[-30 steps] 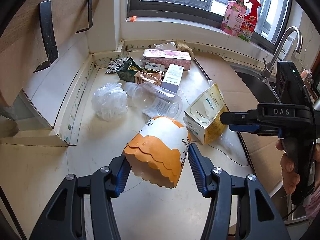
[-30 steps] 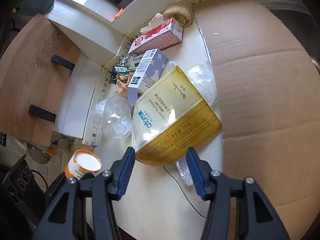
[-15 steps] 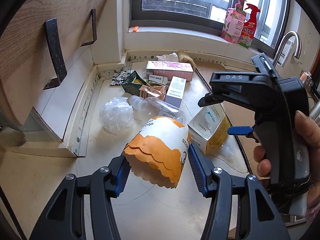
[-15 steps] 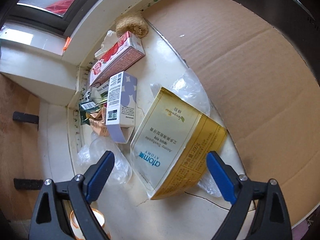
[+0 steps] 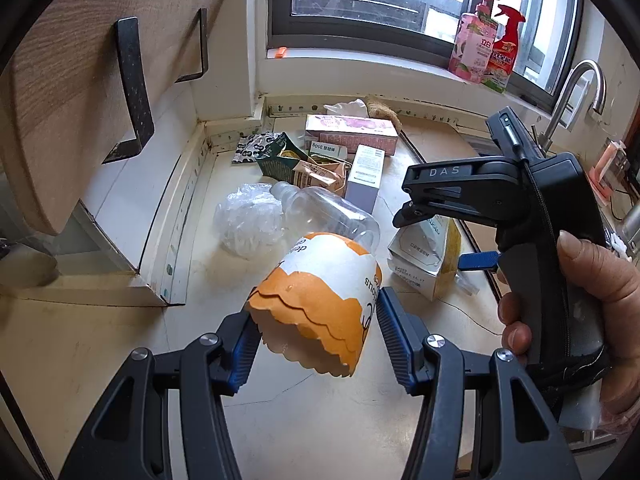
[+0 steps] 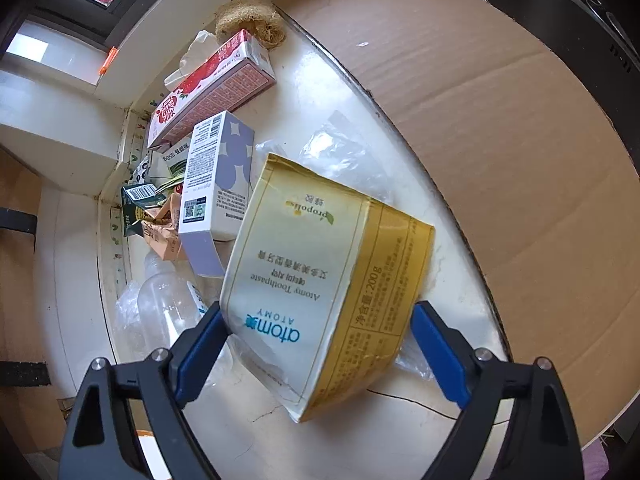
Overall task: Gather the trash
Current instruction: 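Grasp the yellow Atomy toothpaste box with the right tool, then carry the paper cup and toothpaste box down over the trash bin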
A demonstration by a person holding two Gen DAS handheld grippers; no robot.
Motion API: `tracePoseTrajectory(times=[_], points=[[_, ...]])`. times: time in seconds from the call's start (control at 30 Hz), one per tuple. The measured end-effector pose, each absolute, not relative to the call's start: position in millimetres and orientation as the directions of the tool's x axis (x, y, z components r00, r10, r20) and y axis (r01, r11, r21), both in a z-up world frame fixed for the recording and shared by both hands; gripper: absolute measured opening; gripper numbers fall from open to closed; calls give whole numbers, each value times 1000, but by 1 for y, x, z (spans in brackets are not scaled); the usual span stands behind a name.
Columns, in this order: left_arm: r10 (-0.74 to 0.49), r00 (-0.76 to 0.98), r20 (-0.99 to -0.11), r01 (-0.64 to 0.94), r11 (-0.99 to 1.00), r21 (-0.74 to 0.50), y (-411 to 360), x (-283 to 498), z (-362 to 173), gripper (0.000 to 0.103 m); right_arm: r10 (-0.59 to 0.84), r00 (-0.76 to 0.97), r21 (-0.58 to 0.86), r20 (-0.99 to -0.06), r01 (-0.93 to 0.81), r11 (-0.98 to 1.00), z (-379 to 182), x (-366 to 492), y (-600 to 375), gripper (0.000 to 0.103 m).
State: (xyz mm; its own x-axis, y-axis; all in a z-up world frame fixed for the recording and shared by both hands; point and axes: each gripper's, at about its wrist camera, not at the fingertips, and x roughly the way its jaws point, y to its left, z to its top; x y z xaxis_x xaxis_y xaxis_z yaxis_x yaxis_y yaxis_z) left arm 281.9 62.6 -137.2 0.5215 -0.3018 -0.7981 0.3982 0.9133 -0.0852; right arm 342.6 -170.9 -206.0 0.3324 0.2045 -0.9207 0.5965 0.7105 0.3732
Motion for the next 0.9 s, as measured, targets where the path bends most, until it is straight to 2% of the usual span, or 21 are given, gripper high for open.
tracePoseTrajectory(times=[0.2,0.5,0.9], points=[[-311,517,-798,403,910,-94,65,275,-134,54,241,365,413,-899,529,741,-192,318,-178,89],[-308,530,-790,397,913,-90,62,251,-110,54,293,447,471,-845,365,803,-136,273,-193,89],[-342,557,-757,415,904,-103,29,184,-44,54,377,511,508,-772,141,850,-53,194,-199,88]])
